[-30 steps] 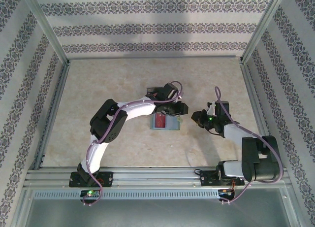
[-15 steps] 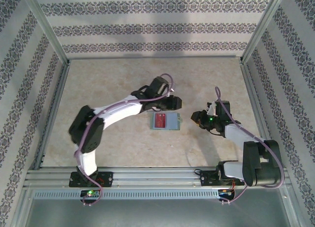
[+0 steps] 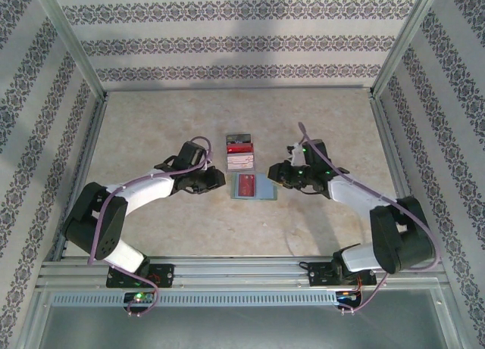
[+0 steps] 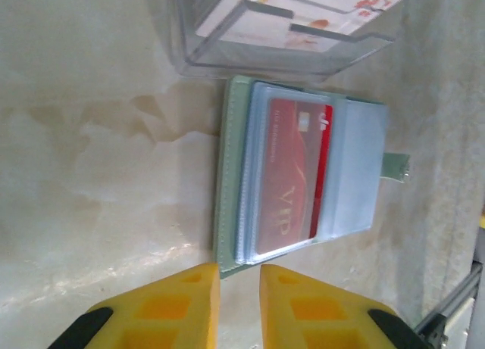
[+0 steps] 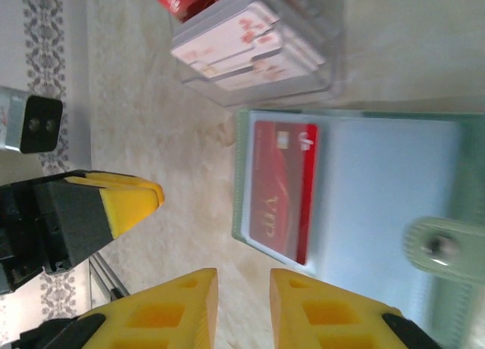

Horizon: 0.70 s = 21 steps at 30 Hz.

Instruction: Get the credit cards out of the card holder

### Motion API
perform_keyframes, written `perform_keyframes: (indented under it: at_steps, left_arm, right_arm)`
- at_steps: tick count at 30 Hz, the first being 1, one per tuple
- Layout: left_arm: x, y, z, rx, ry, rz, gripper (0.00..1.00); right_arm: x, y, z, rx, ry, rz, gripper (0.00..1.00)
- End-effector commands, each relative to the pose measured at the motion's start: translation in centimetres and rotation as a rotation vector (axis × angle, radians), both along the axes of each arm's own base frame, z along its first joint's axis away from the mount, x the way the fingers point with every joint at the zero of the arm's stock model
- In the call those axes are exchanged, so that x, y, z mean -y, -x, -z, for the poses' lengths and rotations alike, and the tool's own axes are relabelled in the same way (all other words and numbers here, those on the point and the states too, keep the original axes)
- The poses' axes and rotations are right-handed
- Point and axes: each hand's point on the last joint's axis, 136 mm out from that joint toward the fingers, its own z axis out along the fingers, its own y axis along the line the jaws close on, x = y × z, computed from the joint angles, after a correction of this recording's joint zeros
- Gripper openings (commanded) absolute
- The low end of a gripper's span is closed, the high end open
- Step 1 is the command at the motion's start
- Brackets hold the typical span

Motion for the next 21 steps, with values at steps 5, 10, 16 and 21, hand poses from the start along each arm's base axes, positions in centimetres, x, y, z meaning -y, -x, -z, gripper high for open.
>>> perform_keyframes:
  at_steps: [5, 10, 16, 21]
  left_arm:
    - [3.3, -1.5, -1.1, 0.03, 0.156, 0.056, 0.12]
    - [5.1, -2.1, -0.3, 0.023, 0.18, 0.081, 0.08]
    - [6.1, -2.9, 0.9, 0.014, 0.177, 0.092, 0.07]
    - [6.3, -3.4, 1.9, 0.004, 0.162, 0.09, 0.06]
  right_arm:
    - [-3.8, -1.0, 1.6, -0.017, 0.034, -0.052, 0.24]
    - [-4.3, -0.9, 3.5, -0.061, 0.062, -0.049, 0.23]
    - [-3.9, -0.8, 5.0, -0.094, 0.091, -0.032, 0.25]
    - [-3.8, -0.7, 5.7, -0.113, 0.101, -0.03, 0.24]
